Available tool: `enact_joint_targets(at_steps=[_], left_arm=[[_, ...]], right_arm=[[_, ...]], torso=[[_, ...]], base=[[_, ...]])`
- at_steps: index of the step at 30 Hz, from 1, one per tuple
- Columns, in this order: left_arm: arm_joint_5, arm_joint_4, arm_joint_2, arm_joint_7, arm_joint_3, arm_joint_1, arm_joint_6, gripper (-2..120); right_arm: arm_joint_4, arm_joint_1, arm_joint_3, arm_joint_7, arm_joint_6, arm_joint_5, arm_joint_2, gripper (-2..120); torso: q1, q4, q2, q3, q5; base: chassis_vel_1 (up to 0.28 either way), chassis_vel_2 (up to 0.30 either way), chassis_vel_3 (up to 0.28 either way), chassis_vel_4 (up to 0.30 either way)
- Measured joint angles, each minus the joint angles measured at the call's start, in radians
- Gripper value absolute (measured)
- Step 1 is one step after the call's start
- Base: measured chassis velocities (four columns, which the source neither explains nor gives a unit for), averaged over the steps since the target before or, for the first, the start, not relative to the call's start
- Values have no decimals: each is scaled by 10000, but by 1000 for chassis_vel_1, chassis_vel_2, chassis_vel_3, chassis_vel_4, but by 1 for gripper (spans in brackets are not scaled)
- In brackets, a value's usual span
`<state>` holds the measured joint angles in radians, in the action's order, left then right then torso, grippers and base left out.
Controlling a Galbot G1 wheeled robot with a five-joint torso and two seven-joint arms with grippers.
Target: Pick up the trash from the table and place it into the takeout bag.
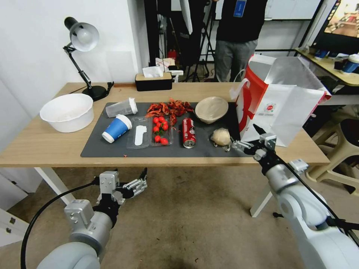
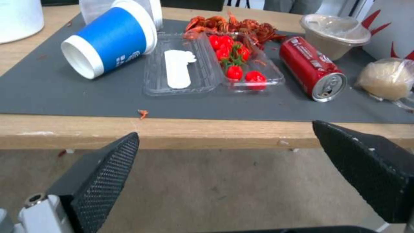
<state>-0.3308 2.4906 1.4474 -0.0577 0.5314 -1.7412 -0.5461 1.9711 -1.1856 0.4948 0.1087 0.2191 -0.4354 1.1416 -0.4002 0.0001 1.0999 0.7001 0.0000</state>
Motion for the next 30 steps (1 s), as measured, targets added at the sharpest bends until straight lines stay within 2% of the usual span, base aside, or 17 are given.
enact_joint_targets(at_steps=[11,23,26,29,30], left_arm=[[-45,2,0,49,53,-13,6,100],[-72,13,-41,49,109,-17,13,100],[-73,12,-47,47,114,-18,16,100],[-75,13,-46,45,103,-16,20,100],[-75,13,-46,45,103,-16,20,100]], right_arm=[[-977,902,-1071,-327,1001,999,182,100],[-1219,1165,-1306,-546,1895,1587,336,100],[-1226,1161,-1298,-520,1975,1583,343,93],[-1240,1154,-1294,-523,2109,1516,356,76],[-1240,1154,-1294,-523,2109,1516,356,76]], torso=[[1,-2,0,0,0],[2,-2,0,-1,0],[2,-2,0,-2,0],[3,-1,0,-2,0],[3,-1,0,-2,0]], base=[[0,0,0,0],[0,0,0,0],[0,0,0,0],[0,0,0,0],[0,0,0,0]])
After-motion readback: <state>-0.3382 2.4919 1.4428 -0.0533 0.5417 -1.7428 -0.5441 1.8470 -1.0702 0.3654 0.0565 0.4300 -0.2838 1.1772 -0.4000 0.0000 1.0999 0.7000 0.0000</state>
